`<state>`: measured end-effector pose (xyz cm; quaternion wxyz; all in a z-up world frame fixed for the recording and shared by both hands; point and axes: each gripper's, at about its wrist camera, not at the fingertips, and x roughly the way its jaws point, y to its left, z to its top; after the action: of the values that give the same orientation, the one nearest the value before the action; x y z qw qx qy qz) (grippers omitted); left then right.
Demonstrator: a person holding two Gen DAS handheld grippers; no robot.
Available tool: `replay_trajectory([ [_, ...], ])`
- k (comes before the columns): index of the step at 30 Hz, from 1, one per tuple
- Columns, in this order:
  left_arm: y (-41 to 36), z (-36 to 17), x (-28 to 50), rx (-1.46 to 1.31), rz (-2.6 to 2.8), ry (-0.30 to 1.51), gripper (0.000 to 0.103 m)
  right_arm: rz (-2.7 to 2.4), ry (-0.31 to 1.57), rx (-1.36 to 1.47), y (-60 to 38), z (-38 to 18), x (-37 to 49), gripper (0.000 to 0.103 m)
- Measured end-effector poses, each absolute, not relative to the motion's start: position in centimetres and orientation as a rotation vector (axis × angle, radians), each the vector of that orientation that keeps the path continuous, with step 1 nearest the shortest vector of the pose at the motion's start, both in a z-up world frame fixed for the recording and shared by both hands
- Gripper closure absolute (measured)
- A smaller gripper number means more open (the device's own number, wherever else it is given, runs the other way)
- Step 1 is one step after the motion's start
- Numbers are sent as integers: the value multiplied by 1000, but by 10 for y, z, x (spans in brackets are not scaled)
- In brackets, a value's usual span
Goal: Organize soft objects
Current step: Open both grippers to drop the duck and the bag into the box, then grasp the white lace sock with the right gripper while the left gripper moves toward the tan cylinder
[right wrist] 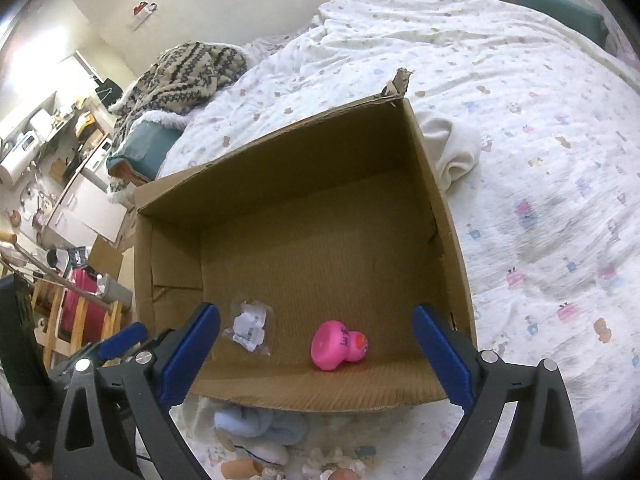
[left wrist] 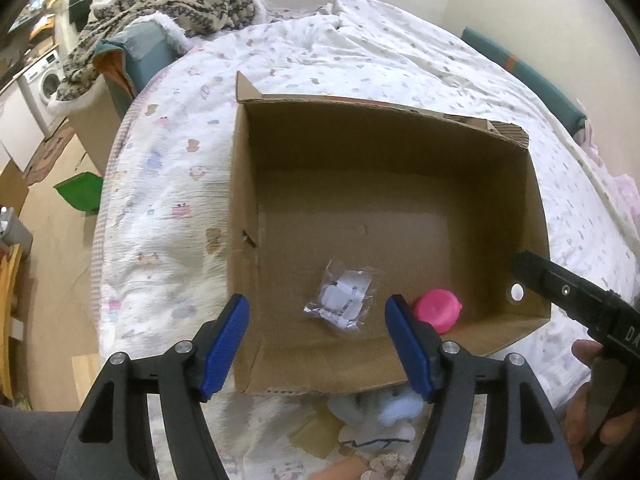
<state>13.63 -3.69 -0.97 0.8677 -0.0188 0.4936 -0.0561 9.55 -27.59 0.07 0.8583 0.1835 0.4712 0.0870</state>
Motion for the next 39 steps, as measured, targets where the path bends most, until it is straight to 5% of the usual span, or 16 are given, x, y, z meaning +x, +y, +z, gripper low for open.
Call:
replay_trajectory([
  [39,6,-9,57,-59,-21,1047,35,149,1039,410,-285,1,27,0],
])
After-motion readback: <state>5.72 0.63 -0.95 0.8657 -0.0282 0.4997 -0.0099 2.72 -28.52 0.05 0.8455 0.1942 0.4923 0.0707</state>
